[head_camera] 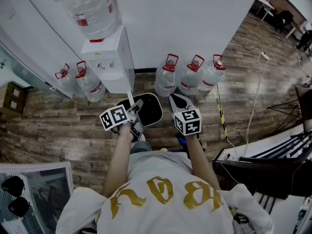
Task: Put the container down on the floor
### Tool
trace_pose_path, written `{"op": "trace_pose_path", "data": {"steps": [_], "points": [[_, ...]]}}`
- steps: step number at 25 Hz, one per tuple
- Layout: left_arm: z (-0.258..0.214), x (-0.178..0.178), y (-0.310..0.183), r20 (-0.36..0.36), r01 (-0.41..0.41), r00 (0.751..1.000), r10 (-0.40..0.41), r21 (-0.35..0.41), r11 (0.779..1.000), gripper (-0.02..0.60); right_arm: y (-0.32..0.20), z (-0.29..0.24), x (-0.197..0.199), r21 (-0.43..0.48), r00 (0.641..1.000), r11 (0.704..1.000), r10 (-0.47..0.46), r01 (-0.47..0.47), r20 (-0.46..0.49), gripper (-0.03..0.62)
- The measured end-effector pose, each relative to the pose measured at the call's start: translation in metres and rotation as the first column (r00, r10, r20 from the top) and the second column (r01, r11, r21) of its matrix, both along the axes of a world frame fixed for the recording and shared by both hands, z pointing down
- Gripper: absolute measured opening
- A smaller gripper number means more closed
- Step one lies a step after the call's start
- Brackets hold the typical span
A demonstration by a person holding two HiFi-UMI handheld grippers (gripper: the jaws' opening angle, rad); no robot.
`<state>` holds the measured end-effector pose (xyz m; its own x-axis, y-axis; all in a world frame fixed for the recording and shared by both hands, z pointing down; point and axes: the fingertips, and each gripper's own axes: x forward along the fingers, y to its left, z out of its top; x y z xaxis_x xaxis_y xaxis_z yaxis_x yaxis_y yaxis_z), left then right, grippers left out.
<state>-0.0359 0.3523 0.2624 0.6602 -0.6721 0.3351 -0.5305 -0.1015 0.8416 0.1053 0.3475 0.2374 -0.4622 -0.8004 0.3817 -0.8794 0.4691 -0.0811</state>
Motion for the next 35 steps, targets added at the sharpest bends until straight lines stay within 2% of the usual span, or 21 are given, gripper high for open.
{"op": "trace_pose_path", "data": {"steps": [10,15,20,29,35], "points": [[-0.001,0.001,0.003,-0.005,0.005,1.000,-0.005,0.006,1.000,0.048,0.006,-0.002,-0.003,-0.003,1.000,1.000,-0.014,0.014,0.019,0.027],[-0.003,0.003,0.003,-0.013,0.016,1.000,-0.016,0.005,1.000,0.048,0.016,0.005,-0.007,-0.052,0.995,0.998,-0.036,0.041,0.093,0.028],[0.004,0.004,-0.005,-0.012,0.017,1.000,-0.017,-0.013,1.000,0.048,0.011,0.012,-0.015,-0.070,0.995,0.995,-0.062,0.068,0.083,0.028],[0.023,0.001,-0.056,-0.028,0.017,0.999,-0.018,-0.042,0.999,0.049,-0.045,0.027,-0.015,-0.098,0.995,0.994,-0.045,0.054,0.091,0.028],[0.036,-0.007,-0.131,-0.057,0.014,0.998,-0.017,-0.059,0.998,0.049,-0.117,0.045,-0.025,-0.145,0.996,0.988,-0.033,0.045,0.083,0.028]]}}
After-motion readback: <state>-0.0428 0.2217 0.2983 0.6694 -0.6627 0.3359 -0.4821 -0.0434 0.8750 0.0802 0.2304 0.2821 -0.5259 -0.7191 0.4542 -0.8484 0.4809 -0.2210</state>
